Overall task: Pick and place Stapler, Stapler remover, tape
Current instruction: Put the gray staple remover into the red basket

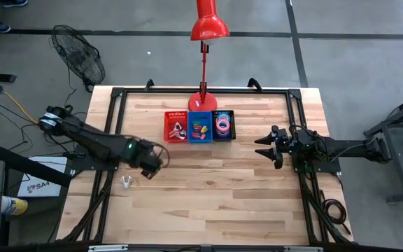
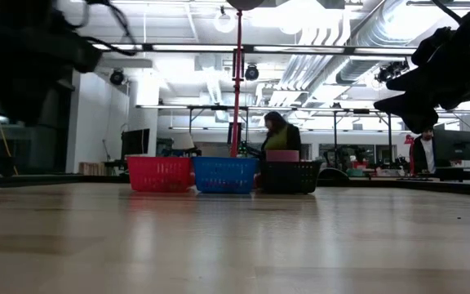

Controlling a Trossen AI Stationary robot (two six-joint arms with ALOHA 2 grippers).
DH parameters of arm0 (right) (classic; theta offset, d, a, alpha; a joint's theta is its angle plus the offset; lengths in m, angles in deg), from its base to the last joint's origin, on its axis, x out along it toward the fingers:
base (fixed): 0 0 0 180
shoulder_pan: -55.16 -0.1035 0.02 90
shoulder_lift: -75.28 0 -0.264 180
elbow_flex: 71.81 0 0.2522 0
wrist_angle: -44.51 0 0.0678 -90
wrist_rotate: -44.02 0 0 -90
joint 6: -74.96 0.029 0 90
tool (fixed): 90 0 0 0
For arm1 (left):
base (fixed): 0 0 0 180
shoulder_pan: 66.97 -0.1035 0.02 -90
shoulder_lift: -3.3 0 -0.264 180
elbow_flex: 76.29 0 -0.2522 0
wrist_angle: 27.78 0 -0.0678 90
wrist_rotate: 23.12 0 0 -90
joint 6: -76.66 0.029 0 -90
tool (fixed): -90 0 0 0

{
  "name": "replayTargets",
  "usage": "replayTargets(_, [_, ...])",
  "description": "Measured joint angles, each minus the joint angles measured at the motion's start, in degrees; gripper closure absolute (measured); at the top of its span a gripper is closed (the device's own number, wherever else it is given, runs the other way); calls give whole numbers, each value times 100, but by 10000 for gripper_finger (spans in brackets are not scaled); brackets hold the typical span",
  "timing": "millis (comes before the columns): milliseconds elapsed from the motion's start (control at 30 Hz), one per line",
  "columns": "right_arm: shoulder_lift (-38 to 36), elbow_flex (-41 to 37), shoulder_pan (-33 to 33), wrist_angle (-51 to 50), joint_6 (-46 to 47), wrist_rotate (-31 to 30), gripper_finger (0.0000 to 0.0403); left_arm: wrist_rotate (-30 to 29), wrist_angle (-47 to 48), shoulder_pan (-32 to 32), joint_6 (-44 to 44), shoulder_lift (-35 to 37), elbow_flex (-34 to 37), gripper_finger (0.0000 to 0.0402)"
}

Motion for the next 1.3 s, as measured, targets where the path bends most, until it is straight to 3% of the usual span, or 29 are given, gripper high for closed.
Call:
replayTargets(500, [2,0,-2,9,0,-7,182,84,92,2394,-3820,-176,364,56])
replayTargets(700, [2,0,0,11,0,-11,182,858,21,2491,-4166,-629,363,56])
replayTargets(1033, [2,0,-1,11,0,-11,182,1004,-608,2487,-4353,-1295,361,56])
replayTargets(1300, [2,0,0,13,0,-13,182,1357,-527,2485,-4485,-1725,361,56])
